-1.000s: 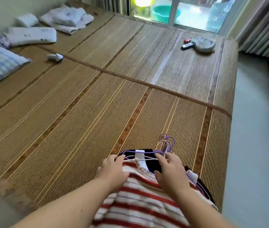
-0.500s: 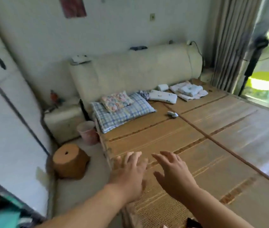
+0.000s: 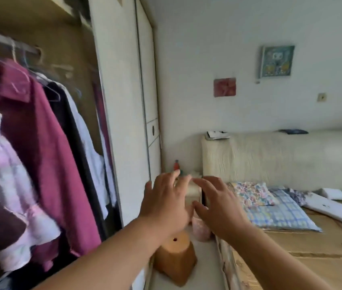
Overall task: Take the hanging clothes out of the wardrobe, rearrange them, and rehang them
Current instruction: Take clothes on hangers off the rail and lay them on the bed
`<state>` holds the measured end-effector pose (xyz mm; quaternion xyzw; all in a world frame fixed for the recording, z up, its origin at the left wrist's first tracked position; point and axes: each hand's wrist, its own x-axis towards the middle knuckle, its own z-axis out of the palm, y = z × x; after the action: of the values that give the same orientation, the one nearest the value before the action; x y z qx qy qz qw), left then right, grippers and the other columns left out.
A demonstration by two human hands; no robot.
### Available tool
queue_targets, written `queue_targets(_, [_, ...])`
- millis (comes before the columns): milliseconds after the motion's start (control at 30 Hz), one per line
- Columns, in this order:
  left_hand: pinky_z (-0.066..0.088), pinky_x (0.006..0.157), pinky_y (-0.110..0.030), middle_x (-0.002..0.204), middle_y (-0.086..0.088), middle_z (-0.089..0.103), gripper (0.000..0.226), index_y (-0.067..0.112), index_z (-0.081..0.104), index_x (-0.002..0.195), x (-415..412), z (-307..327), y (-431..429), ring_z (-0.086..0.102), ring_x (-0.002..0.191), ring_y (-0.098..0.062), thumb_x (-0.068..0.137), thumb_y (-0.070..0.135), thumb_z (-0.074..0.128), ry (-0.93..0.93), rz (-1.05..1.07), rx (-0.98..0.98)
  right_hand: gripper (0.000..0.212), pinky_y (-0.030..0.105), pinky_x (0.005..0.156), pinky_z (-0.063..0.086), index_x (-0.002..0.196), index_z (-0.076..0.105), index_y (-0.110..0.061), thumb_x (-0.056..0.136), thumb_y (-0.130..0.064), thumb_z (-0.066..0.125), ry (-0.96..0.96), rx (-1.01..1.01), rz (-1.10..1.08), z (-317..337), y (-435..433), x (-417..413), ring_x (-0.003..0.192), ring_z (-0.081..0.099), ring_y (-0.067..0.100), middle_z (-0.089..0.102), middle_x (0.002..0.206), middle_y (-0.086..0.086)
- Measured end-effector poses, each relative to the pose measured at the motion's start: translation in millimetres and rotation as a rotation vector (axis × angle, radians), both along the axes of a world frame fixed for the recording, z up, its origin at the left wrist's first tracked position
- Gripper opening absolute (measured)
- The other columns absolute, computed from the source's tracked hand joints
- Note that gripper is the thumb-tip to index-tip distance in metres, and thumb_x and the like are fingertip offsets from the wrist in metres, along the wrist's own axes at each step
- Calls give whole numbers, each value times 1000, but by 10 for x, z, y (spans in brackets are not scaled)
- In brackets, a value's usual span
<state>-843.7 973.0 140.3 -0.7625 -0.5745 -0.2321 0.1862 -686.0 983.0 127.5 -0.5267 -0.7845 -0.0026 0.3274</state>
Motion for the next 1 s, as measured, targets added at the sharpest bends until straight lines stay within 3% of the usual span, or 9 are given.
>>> queue_targets(333, [24,111,-44,152,5,23,64,38,22,142,-1251,563,239,19,139,-19,84,51,46,-66,352,178,59,33,106,35,140,29,-45,87,-47,54,-18,163,310,736,794,-1438,127,45,12,30,147,-13])
queue_targets(533, [23,109,-39,151,7,20,67,40,21,141,-1804,796,352,20,137,-17,80,55,45,22,624,227,58,29,103,37,140,31,-44,87,-48,54,26,257,608,1028,1331,-2108,122,46,9,33,143,-14])
queue_targets(733, [22,112,-40,152,9,19,71,43,25,141,-2062,1433,220,19,137,-17,76,61,47,170,951,291,59,32,106,35,141,31,-42,86,-45,53,62,323,898,1404,1920,-2583,127,42,10,33,144,-11])
queue_targets(867, [42,95,-50,137,-2,49,64,33,53,129,-1942,1902,-116,47,123,-29,68,54,61,332,1110,382,58,36,102,39,140,33,-42,86,-47,52,71,390,1019,1757,2111,-2945,126,43,12,37,138,-12])
queue_targets(1000, [47,88,-55,130,-11,56,62,27,62,119,-1892,2306,-479,54,114,-37,65,56,52,559,1275,493,59,35,100,40,140,33,-39,85,-50,52,58,401,1065,2091,2190,-3386,125,43,17,38,138,-8])
